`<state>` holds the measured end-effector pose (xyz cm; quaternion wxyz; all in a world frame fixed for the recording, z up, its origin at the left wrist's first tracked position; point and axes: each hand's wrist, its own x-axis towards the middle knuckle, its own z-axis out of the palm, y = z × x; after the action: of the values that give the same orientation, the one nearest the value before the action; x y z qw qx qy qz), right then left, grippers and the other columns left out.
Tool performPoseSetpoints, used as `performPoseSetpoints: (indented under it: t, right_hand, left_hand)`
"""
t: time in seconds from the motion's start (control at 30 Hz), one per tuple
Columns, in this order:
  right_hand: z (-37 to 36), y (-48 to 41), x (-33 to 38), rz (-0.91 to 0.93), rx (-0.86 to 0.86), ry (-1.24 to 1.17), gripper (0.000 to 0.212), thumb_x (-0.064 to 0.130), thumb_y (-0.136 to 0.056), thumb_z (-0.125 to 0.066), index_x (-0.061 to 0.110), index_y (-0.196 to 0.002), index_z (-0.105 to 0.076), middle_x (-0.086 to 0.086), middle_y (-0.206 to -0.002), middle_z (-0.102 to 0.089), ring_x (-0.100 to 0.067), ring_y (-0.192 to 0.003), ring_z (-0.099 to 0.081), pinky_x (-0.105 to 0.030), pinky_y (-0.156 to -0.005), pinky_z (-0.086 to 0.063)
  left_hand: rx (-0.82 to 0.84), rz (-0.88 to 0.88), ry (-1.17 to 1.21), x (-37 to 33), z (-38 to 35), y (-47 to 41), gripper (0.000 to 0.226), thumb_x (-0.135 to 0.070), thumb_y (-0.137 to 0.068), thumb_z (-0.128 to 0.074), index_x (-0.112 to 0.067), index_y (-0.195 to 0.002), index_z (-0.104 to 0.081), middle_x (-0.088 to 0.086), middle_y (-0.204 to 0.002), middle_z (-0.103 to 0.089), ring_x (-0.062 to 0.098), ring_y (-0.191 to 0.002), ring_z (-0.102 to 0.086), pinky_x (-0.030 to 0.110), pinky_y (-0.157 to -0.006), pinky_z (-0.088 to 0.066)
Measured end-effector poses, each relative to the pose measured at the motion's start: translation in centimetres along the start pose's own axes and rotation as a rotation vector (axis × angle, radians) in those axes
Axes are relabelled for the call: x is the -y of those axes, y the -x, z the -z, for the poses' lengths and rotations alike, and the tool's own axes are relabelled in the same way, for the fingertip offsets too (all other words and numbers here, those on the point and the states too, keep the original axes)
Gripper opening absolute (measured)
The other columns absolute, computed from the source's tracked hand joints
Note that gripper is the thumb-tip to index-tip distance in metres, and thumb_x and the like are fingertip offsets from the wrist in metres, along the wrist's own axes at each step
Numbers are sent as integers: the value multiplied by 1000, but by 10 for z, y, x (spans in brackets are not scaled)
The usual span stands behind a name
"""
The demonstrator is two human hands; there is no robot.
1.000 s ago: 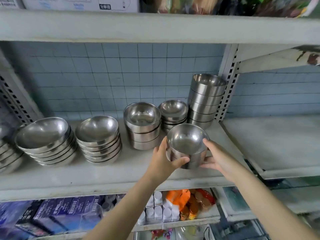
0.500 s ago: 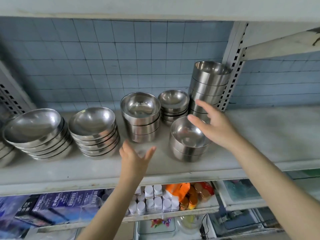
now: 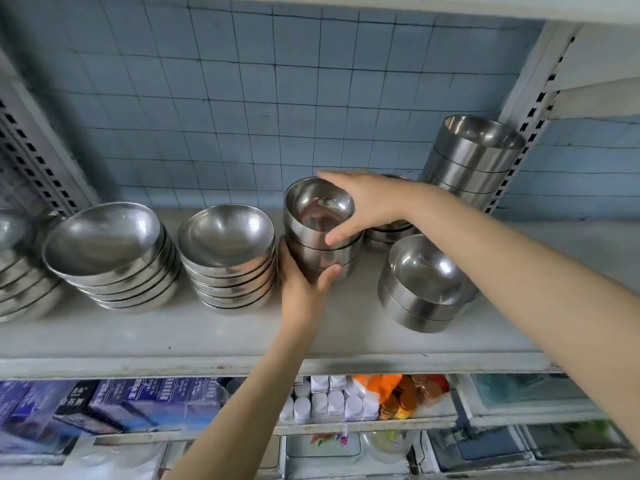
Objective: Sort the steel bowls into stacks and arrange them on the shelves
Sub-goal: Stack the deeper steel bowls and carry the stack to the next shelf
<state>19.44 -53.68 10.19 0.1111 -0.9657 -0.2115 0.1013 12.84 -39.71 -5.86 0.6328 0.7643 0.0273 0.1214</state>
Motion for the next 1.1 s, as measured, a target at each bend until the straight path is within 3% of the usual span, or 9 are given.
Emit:
performPoseSetpoints:
  t: [0.07, 0.23, 0.33, 0.43, 0.5, 0.77, 0.87, 0.97, 1.1]
  right_hand:
    - [2, -2, -1, -15, 28, 9, 127, 64, -64, -82, 36, -159, -3, 7, -166, -16, -17, -152, -17, -37, -121, -22]
    - [6, -5, 0, -24, 93, 22, 127, 59, -66, -84, 37, -159, 0, 8, -166, -18, -15, -151, -22, -34, -121, -24]
    - [8, -6, 0, -16, 116, 65, 129, 63, -60, -83, 41, -157, -2, 8, -166, -15, -16, -151, -18, -38, -122, -22]
    - [5, -4, -2, -28, 149, 112, 131, 75, -48, -72, 48, -155, -1, 9, -165, -15, -23, -152, -15, -46, -122, -20]
    - [4, -3, -1, -15, 160, 82, 127, 71, -54, -74, 48, -155, 1, 11, -166, -15, -24, -152, -13, -45, -122, -19]
    - [4, 73, -25, -116, 44, -179, 127, 66, -63, -80, 50, -154, 8, 18, -166, -6, -4, -152, -5, -27, -119, -13]
    - [-15, 117, -49, -259, 91, -118, 130, 77, -57, -74, 51, -154, 9, 15, -166, -1, -10, -153, 4, -36, -123, -10]
    - [-38, 134, -67, -324, 167, -121, 143, 94, -39, -65, 53, -151, 13, 19, -165, 6, -13, -154, 5, -43, -125, -12]
    - [-53, 131, -74, -290, 52, -170, 138, 86, -41, -72, 53, -152, 1, 21, -165, -2, -18, -154, -3, -45, -123, -19]
  left_hand:
    - [-5, -28, 1, 2, 0, -1, 96, -22, -80, -78, -12, -153, -16, -4, -149, -36, 1, -132, -33, 2, -102, -23]
    - [8, -29, 5, 1, 3, 0, 92, -22, -78, -80, -12, -149, -23, -1, -143, -47, 4, -128, -45, 34, -112, -35]
    - [38, -32, 1, 3, 6, 3, 90, -19, -77, -81, -9, -148, -26, 2, -139, -52, -9, -112, -52, 36, -108, -39]
    - [45, -34, -40, 8, 8, 3, 97, -34, -74, -81, -13, -149, -22, 5, -145, -47, 12, -131, -47, 44, -110, -39]
    - [46, -29, -52, 8, 9, 4, 102, -47, -71, -79, -17, -150, -20, 4, -149, -43, 20, -137, -42, 47, -111, -37]
    - [59, -51, -57, 8, 7, 6, 115, -59, -69, -72, -14, -155, -11, 4, -159, -25, 17, -146, -24, 43, -119, -25]
    - [75, -37, -26, 10, 7, 5, 110, -46, -74, -78, -16, -155, -10, 2, -159, -25, 14, -146, -26, 42, -120, -24]
    - [74, -31, 21, 10, 7, 5, 107, -53, -68, -76, -22, -152, -17, -3, -154, -34, 8, -140, -35, 37, -118, -29]
    - [73, -23, 49, 11, 8, 4, 105, -53, -69, -76, -24, -151, -18, -5, -153, -35, 6, -140, -35, 38, -118, -30]
